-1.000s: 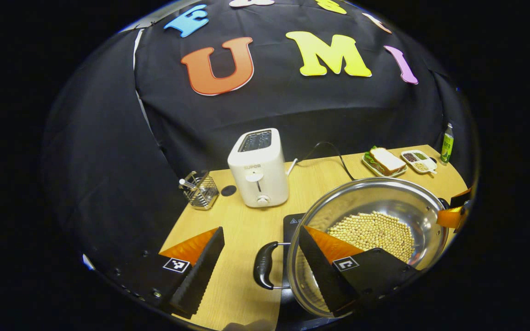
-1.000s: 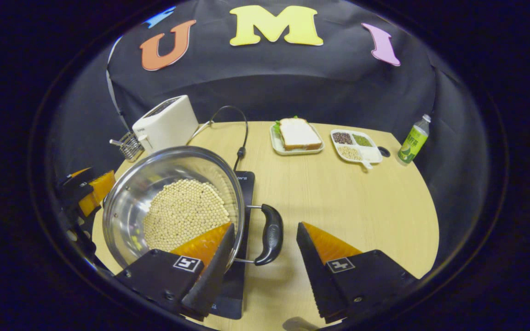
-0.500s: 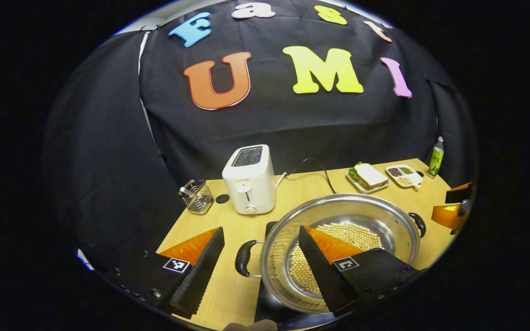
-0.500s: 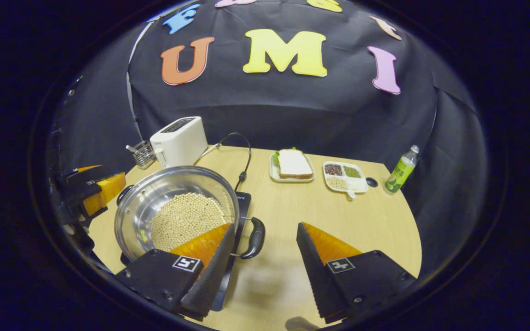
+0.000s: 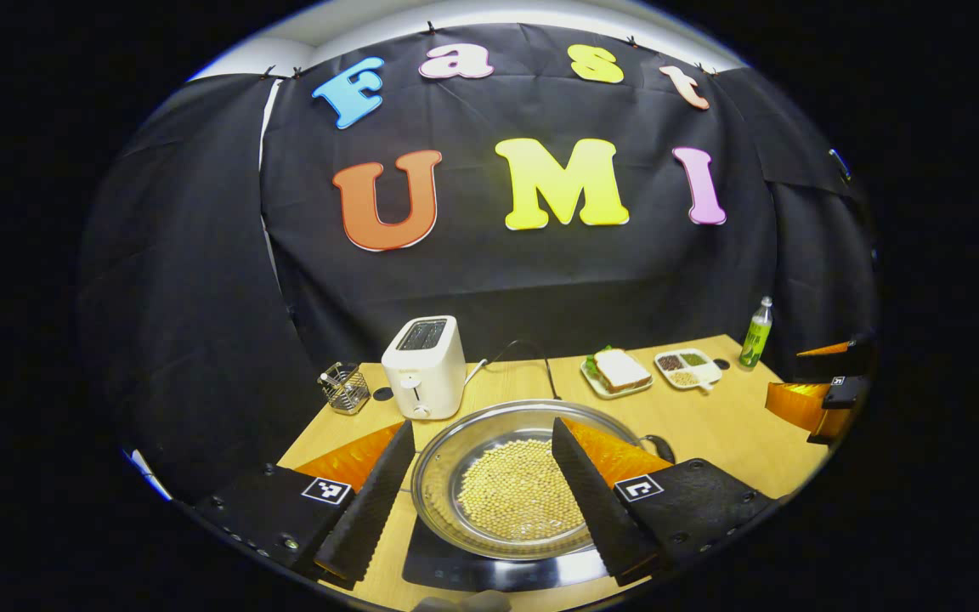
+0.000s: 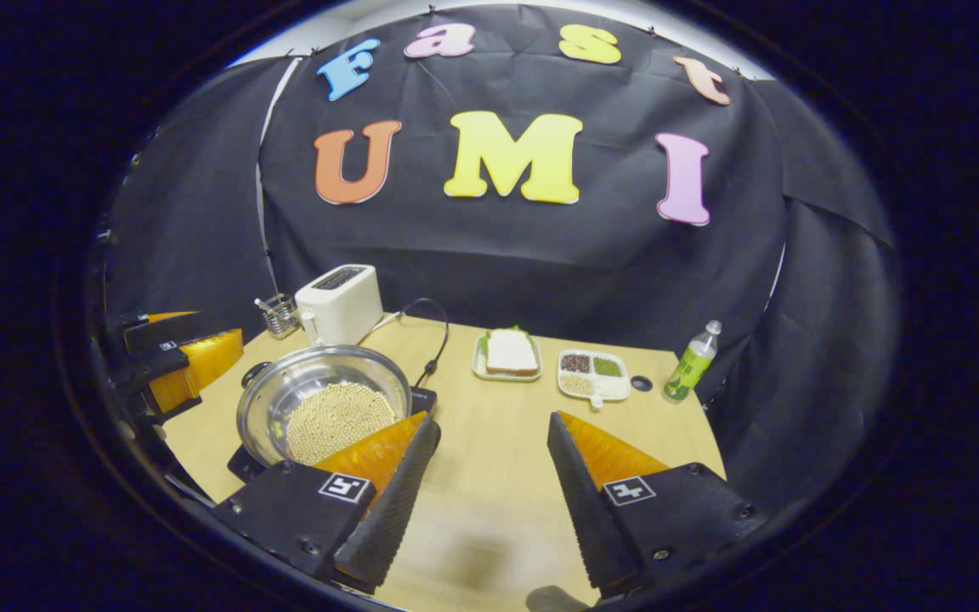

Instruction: First push the handle of the pot to place it horizontally, then grasp the pot with both hands and set it on the induction cooktop.

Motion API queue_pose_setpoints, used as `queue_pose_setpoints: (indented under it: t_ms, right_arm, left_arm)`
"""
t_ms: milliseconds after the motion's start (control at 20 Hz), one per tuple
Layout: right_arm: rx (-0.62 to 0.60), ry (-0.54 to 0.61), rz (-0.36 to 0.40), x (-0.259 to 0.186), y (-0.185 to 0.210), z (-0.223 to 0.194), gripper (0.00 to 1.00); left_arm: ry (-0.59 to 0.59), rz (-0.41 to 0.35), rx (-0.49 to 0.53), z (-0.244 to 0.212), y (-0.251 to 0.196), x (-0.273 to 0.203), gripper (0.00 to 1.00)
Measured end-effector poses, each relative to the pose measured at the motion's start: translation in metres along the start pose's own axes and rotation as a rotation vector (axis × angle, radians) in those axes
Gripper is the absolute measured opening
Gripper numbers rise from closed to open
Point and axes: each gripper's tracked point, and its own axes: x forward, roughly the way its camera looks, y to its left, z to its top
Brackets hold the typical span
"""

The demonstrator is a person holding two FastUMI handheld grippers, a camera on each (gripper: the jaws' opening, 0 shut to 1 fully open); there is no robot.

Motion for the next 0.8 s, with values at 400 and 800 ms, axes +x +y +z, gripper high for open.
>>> queue_pose_setpoints:
  t_ms: [400, 800]
  right_arm:
    - [0.009, -0.190, -0.023, -0.102, -0.081, 0.062, 1.00]
    - [0.080, -0.352, -0.094, -0.175, -0.157, 0.096, 1.00]
  left_arm:
    - [-0.168, 0.005, 0.020, 0.078, -0.061, -0.083, 0.96]
    - [-0.278, -0.038, -0.019, 0.129, -0.111, -0.140, 0.96]
